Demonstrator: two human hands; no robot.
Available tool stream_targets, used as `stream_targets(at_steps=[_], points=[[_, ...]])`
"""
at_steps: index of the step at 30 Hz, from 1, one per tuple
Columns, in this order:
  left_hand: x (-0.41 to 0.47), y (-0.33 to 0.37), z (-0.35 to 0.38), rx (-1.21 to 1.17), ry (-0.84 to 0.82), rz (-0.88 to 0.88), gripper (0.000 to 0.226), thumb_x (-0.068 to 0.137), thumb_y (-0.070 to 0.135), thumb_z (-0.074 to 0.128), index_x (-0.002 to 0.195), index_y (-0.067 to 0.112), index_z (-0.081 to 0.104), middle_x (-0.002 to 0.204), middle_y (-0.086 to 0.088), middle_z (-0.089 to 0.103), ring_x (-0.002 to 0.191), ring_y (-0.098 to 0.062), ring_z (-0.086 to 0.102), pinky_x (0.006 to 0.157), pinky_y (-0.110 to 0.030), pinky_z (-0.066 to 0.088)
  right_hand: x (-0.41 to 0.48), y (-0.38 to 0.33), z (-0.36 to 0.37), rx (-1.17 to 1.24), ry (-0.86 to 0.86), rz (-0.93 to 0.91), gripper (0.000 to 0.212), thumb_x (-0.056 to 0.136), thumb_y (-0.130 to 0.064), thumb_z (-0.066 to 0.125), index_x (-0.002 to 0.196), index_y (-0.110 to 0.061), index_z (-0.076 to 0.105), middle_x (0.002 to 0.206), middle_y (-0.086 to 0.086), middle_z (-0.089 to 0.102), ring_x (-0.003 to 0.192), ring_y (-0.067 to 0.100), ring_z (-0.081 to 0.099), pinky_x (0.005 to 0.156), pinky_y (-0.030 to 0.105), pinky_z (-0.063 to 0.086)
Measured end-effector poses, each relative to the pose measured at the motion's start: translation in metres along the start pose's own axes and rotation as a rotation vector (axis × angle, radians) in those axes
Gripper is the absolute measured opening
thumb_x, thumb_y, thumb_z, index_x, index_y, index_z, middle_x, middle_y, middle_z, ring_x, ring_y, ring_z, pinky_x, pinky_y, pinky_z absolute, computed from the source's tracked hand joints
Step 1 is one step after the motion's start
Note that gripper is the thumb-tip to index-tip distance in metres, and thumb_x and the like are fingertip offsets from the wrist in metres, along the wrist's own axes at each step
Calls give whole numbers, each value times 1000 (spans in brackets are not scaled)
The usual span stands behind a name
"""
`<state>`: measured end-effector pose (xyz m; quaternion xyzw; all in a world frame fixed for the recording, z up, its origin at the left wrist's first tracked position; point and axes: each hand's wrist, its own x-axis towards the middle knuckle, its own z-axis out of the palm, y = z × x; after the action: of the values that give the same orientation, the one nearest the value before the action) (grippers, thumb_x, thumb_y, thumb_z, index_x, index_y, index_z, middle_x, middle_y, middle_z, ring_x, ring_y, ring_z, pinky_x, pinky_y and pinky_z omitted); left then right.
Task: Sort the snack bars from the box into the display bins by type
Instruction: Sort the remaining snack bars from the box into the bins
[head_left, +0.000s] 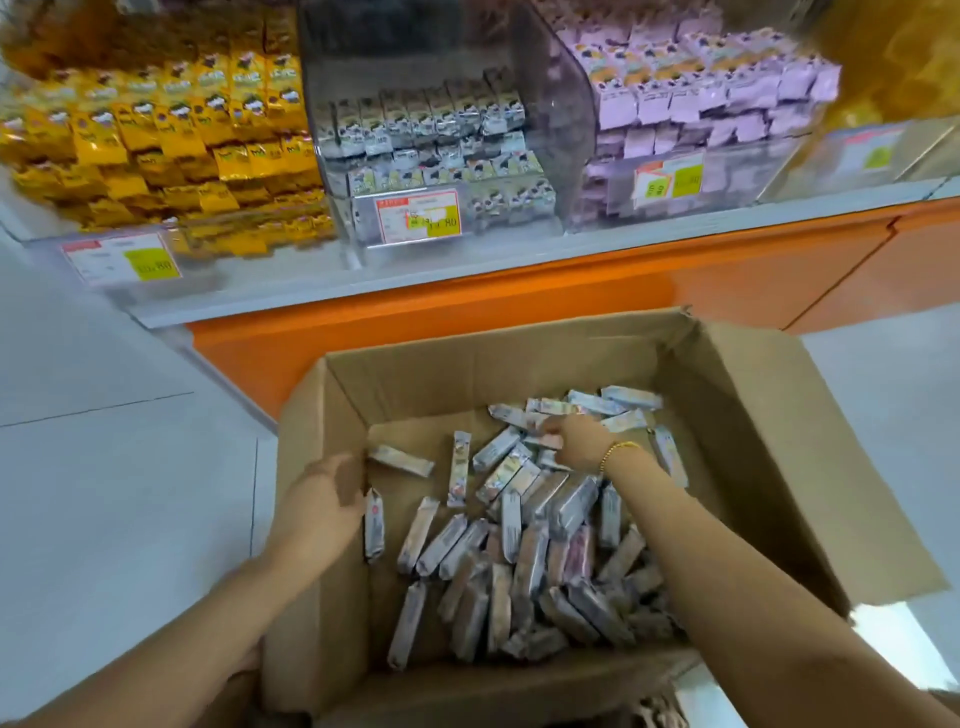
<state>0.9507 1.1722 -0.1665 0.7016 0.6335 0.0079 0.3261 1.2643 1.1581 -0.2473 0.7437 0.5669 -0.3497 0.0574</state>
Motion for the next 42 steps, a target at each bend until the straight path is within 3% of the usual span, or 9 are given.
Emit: stream_targets(at_steps=[6,9,11,15,19,28,34,38,42], points=[[-10,-30,16,108,-79,67,76,90,7,55,151,7,9,160,-3,6,144,-19,22,113,-28,25,-14,61,70,-110,-199,79,86,86,11,42,151,-36,11,161,6,-6,142,30,25,97,31,43],[-4,-26,16,103,-75,19,78,91,11,53,152,6,4,160,-5,4,144,-21,22,113,-29,27,-9,63,83,-108,-201,48,95,82,17,42,151,-37,7,159,2,-15,136,31,36,68,23,47],[1,-23,14,123,-111,-23,76,93,13,53,151,5,5,160,-7,4,143,-24,24,112,-29,27,-2,59,83,-117,-223,33,95,81,19,43,151,-37,12,160,1,-9,133,30,40,63,20,47],[4,-13,8,165,-158,-65,74,96,16,49,151,3,2,160,-7,-1,140,-24,30,108,-25,28,12,39,72,-260,-271,11,74,90,6,48,150,-30,24,156,15,15,102,25,53,87,34,47],[4,-11,4,177,-166,-74,73,97,21,48,151,5,2,160,-5,0,136,-24,37,106,-24,31,18,27,68,-401,-321,-43,66,89,-17,66,147,-25,35,144,11,42,128,26,44,102,33,39],[5,-7,-4,240,-246,-81,75,96,28,52,151,2,9,160,-7,-1,138,-26,33,106,-28,32,15,30,75,-384,-320,57,63,77,-41,76,129,-12,56,133,10,50,120,25,49,97,30,43],[7,13,-28,303,-428,-4,75,88,34,65,147,7,27,136,-4,45,123,-21,44,91,-26,41,-17,10,30,163,-494,74,60,66,-59,75,111,-20,68,123,3,59,107,17,57,90,29,49],[0,32,-58,89,-439,285,102,78,31,76,145,51,3,158,13,5,141,-12,24,110,-25,27,-31,-41,-30,948,-669,-103,82,43,-46,93,109,-8,62,112,5,63,99,21,64,92,35,52],[-17,63,-99,-327,-238,419,69,64,38,81,125,50,50,128,22,57,116,3,52,105,-29,40,-63,-104,-73,1138,-812,-491,76,67,-41,82,124,-3,50,115,10,66,106,23,62,92,37,51]])
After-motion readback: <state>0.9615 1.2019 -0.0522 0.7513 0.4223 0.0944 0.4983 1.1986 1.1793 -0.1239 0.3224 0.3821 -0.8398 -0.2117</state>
